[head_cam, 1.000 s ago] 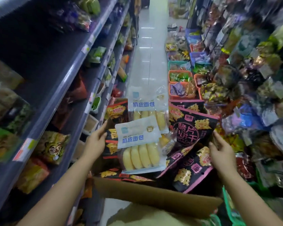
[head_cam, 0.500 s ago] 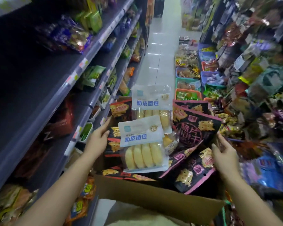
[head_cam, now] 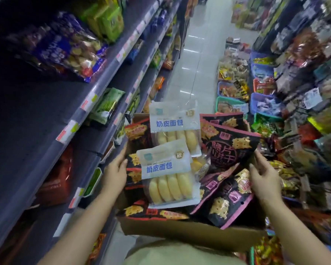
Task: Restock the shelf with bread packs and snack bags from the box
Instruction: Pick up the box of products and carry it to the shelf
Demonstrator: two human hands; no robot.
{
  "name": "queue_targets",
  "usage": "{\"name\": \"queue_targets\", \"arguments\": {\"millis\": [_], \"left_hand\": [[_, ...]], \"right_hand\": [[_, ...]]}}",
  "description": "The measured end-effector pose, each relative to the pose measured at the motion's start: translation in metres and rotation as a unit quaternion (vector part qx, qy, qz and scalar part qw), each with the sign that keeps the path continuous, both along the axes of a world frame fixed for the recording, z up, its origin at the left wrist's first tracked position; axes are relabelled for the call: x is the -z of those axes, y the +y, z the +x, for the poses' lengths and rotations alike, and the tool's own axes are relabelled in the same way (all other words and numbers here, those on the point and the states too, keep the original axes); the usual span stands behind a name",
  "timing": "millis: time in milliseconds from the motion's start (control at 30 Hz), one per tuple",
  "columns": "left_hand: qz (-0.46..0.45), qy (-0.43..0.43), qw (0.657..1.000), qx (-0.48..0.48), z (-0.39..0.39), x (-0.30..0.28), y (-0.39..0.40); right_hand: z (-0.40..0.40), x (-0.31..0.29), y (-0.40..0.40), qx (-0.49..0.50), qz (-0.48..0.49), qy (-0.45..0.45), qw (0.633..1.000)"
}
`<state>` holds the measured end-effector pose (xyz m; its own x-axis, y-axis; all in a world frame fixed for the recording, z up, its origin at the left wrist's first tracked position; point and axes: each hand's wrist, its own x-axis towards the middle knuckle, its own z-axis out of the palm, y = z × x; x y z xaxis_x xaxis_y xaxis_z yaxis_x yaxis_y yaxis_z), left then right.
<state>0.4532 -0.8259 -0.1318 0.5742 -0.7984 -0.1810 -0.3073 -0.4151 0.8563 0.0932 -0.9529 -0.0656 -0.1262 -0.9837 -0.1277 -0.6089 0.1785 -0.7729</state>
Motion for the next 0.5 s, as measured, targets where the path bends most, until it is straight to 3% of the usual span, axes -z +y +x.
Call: {"name": "queue_targets", "arguments": {"millis": [167, 300, 400, 500], "left_hand": [[0.011, -0.033, 0.993, -0.114, 0.003, 0.009, 0.01], [0.016, 0.001, 0.965, -0.262, -0.008, 0.028, 0.026], [0.069, -0.017, 0.913, -0.401, -0.049, 0.027, 0.035], [0.078, -0.021, 0.84, -0.537, -0.096, 0.024, 0.041]], "right_hand": [[0.054, 0.013, -0.085, -0.146, 0.0, 0.023, 0.989], [0.124, 0.023, -0.154, -0.307, 0.005, 0.027, 0.951], [0.187, 0.022, -0.19, -0.44, 0.029, 0.016, 0.897], [0.24, 0.019, -0.2, -0.567, 0.03, 0.01, 0.823]]}}
